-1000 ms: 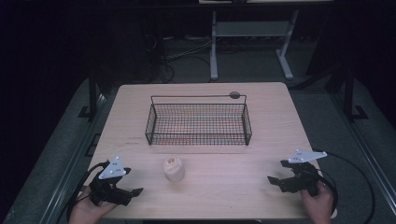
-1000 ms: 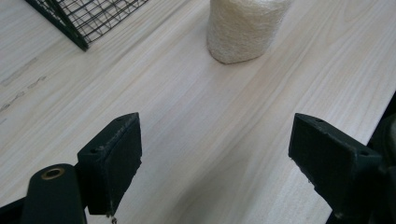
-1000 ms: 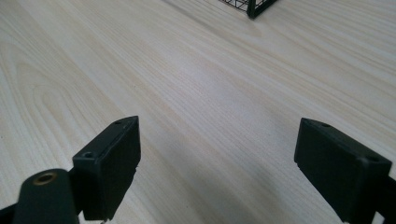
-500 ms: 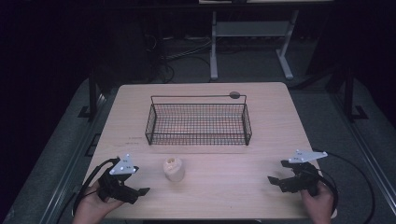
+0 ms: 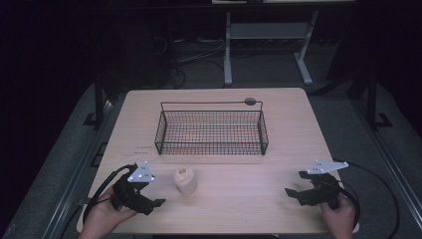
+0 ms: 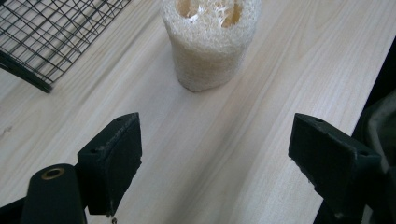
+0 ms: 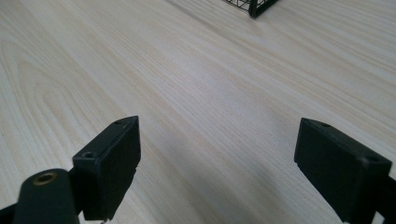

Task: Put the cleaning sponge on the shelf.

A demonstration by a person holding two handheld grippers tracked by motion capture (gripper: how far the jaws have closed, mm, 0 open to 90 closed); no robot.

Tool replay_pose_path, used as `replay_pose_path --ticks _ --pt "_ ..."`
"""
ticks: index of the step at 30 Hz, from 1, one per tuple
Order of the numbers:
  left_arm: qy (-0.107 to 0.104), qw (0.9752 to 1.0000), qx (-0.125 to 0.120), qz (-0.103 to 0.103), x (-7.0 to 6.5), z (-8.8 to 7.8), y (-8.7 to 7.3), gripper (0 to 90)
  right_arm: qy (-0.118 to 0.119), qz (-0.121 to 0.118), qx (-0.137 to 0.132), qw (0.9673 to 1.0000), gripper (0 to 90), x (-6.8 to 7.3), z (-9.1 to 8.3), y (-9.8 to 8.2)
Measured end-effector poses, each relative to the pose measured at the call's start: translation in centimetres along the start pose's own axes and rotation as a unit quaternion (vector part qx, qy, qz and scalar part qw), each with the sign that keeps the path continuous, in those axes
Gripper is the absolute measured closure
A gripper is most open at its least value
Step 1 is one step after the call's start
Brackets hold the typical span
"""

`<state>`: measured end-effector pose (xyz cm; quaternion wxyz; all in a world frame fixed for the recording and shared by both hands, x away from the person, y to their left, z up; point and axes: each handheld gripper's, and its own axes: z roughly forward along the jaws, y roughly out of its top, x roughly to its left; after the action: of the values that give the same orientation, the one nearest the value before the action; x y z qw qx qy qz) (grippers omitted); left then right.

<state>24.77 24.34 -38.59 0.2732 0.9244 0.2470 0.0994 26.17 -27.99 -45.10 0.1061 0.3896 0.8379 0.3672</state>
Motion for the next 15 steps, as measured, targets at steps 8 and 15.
replay_pose_path --ticks 8,15 --pt "-0.006 0.9999 0.007 0.01 -0.1 0.2 1.2 16.6 0.002 -0.004 0.002 1.0 14.2 0.1 0.2 0.0" --pt "-0.012 0.9997 0.016 0.016 0.2 0.9 2.3 16.6 0.002 -0.003 0.003 1.0 14.2 0.0 0.2 0.0"
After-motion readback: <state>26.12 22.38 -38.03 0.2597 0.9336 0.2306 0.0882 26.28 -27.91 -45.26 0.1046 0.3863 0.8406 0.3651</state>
